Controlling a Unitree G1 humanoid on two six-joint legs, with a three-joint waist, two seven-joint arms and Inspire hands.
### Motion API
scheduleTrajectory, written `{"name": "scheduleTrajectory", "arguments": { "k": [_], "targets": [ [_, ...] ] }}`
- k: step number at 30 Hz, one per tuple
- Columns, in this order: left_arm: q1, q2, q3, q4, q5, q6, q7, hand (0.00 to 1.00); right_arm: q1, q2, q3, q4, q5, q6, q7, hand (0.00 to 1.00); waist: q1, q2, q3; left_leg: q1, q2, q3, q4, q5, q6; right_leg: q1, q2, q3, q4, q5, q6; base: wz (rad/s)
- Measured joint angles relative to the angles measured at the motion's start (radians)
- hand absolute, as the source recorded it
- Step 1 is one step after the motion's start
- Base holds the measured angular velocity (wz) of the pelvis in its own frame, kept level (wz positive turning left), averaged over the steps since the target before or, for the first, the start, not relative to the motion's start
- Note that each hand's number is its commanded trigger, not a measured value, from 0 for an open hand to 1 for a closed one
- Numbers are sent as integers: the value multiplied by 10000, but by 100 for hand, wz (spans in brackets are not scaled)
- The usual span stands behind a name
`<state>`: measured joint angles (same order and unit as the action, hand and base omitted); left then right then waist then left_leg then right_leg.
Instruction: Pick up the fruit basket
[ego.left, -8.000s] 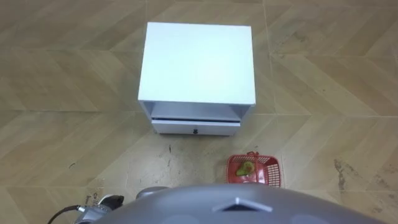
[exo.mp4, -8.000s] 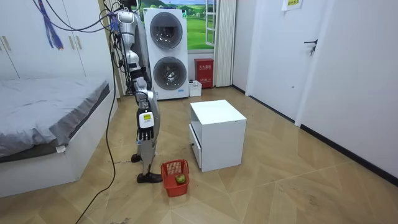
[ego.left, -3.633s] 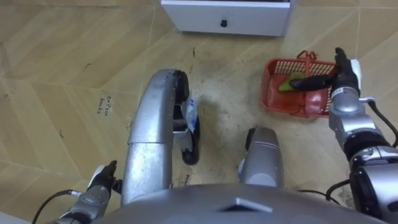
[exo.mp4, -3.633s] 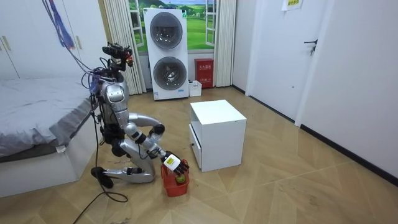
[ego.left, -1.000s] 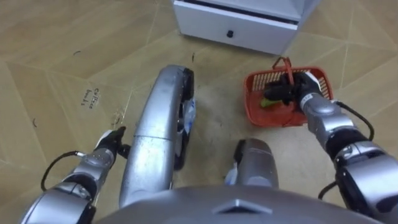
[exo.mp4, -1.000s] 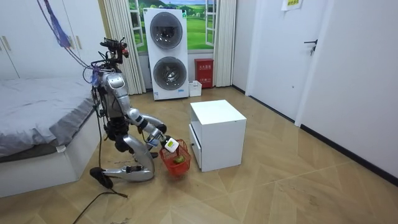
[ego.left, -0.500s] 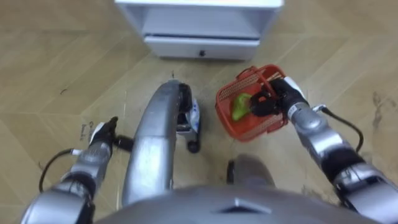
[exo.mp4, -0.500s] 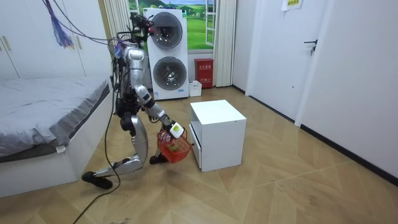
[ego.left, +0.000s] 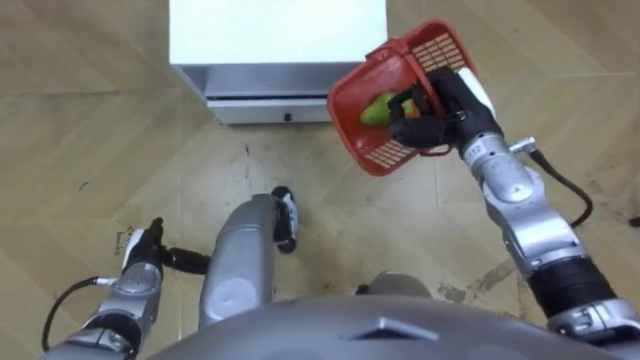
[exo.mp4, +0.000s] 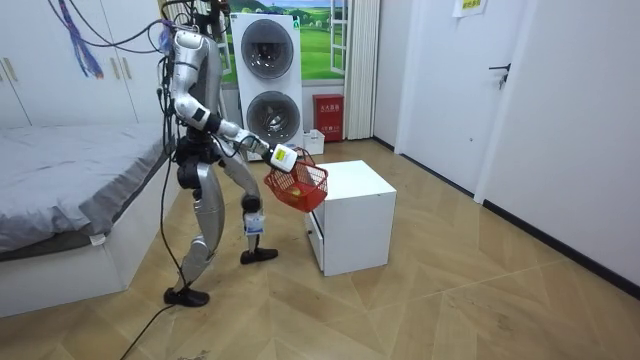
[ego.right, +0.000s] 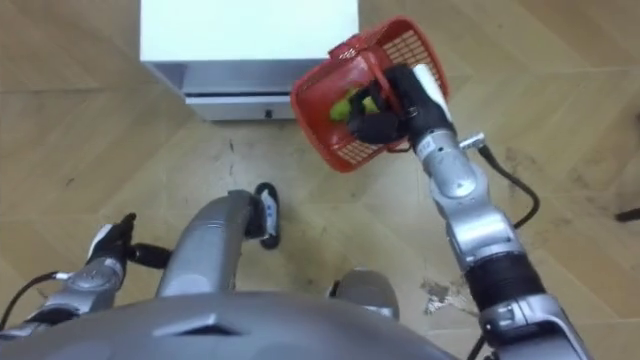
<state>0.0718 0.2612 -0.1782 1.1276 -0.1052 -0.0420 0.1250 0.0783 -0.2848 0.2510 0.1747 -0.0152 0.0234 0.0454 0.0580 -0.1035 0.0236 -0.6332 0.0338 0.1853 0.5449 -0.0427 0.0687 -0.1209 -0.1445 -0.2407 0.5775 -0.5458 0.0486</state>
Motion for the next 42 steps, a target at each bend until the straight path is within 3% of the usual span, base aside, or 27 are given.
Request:
{"name": "scheduleTrajectory", "arguments": {
  "k": [5, 7, 9, 13, 18, 20, 22, 23, 24, 25, 27, 28, 29, 30, 32, 33, 34, 35, 36, 37, 39, 42],
  "targets": [
    [326, -140, 1, 16, -5, 3, 5, 0, 284, 22, 26, -477, -23, 3, 339, 100, 37, 197, -138, 748, 40, -60, -1352, 1040, -256, 97, 176, -98, -106, 276, -340, 1],
    [418, -147, 44, 16, -1, 3, -1, 0, 352, 19, 17, -548, -16, 3, 434, 100, 34, 209, -160, 1073, 71, -50, -1707, 1274, -343, 280, 248, -125, -196, 278, -378, -2],
    [627, -207, 161, 16, 0, 18, -37, 0, 480, 15, 0, -719, 23, 3, 452, 100, 27, 209, -174, 1442, 68, -5, -2033, 1450, -392, 523, 264, -161, -235, 311, -448, 0],
    [774, -228, 198, 15, 75, 207, -101, 0, 543, 18, 0, -993, 5, 12, 519, 100, 34, 226, -181, 1682, 50, -5, -2071, 1452, -404, 807, 255, -213, -332, 329, -480, 1],
    [769, -238, 452, -51, 226, 300, -235, 0, 546, 32, 0, -1220, 14, 13, 822, 100, 299, 186, -184, 1773, 19, 82, -2055, 1274, -419, 1038, 205, -113, -731, 382, -477, -3],
    [782, -252, 540, -67, 241, 301, -268, 0, 410, 45, 3, -1224, -14, 13, 1005, 100, 354, 124, -188, 1805, -105, 146, -2041, 1153, -360, 1151, 83, -108, -920, 429, -387, 0],
    [795, -307, 561, -64, 292, 308, -307, 0, 309, 76, 3, -1224, -154, 12, 1024, 100, 410, 102, -173, 1841, -153, 285, -1824, 870, -313, 1367, -25, -38, -1189, 475, -295, -12],
    [854, -342, 588, -66, 307, 311, -342, 0, 305, 89, 2, -1225, -261, 12, 1062, 100, 608, 53, -165, 1905, -196, 450, -1652, 610, -295, 1521, -140, 83, -1382, 514, -215, -26],
    [879, -373, 598, -70, 307, 353, -360, 0, 294, 95, 3, -1244, -295, 13, 1086, 100, 643, -41, -230, 1925, -307, 607, -1494, 412, -239, 1629, -311, 167, -1481, 510, -100, -22],
    [850, -399, 602, -68, 308, 387, -373, 0, 274, 93, 4, -1279, -311, 13, 1083, 100, 645, -53, -226, 1918, -337, 658, -1372, 254, -210, 1674, -384, 181, -1427, 516, -42, -8],
    [727, -454, 602, -71, 322, 432, -424, 0, 79, 116, 61, -1303, -337, 12, 1083, 100, 654, -25, -201, 1894, -447, 811, -1079, -141, -112, 1603, -651, 239, -823, 625, 166, 3],
    [592, -460, 608, -73, 275, 430, -423, 0, -29, 168, 55, -1303, -334, 10, 1050, 100, 620, -24, -200, 1949, -486, 862, -956, -438, -20, 1288, -881, 351, 140, 746, 358, 15],
    [431, -458, 643, -71, 272, 430, -420, 0, -77, 220, 52, -1302, -347, 10, 1004, 100, 580, -36, -190, 2097, -628, 872, -802, -703, 64, 935, -1168, 426, 1195, 1089, 447, 18],
    [370, -457, 676, -70, 273, 432, -418, 0, -85, 255, 53, -1303, -350, 8, 998, 100, 581, -32, -184, 2210, -673, 887, -736, -840, 96, 783, -1271, 436, 1681, 1340, 413, 13],
    [125, -453, 797, -73, 264, 470, -380, 0, -92, 512, 51, -1302, -562, 0, 987, 100, 573, 82, -123, 2786, -802, 842, -658, -1349, 242, 419, -1541, 380, 3135, 2906, 136, 8],
    [62, -470, 786, -84, 261, 494, -369, 0, -92, 548, 58, -1302, -581, -6, 987, 100, 566, 143, -106, 2923, -824, 765, -695, -1448, 275, 336, -1561, 374, 3379, 3396, 59, 11],
    [-27, -507, 773, -118, 261, 506, -367, 0, -89, 562, 57, -1294, -726, -12, 984, 100, 567, 269, -76, 3245, -863, 671, -848, -1604, 359, 217, -1619, 375, 3716, 4444, 51, 11],
    [-175, -489, 779, -144, 255, 500, -338, 0, -99, 590, 51, -1294, -795, -12, 969, 100, 574, 323, -81, 3436, -908, 523, -1070, -1664, 415, -20, -1605, 423, 4046, 4723, 92, 10],
    [-283, -488, 774, -145, 238, 500, -284, 0, -128, 591, 47, -1296, -775, -11, 953, 100, 573, 341, -74, 3504, -913, 471, -1170, -1686, 432, -222, -1604, 420, 4226, 4440, 119, 6],
    [-448, -489, 774, -156, 205, 476, -233, 0, -142, 592, 54, -1296, -800, 12, 941, 100, 642, 374, -73, 3708, -898, 442, -1421, -1684, 433, -753, -1517, 424, 4484, 3758, 148, -6],
    [-454, -503, 733, -169, 207, 340, -263, 0, -141, 615, 70, -1299, -859, 140, 987, 100, 661, 524, -67, 4173, -803, 125, -1763, -1680, 427, -1500, -1159, 386, 3802, 2838, 210, 3],
    [-429, -539, 562, -170, 189, 205, -280, 0, -191, 670, 66, -1299, -862, 336, 888, 100, 593, 556, -69, 4622, -788, -11, -2130, -1678, 422, -1805, -808, 481, 1720, 2684, 228, 32]
  ]
}}
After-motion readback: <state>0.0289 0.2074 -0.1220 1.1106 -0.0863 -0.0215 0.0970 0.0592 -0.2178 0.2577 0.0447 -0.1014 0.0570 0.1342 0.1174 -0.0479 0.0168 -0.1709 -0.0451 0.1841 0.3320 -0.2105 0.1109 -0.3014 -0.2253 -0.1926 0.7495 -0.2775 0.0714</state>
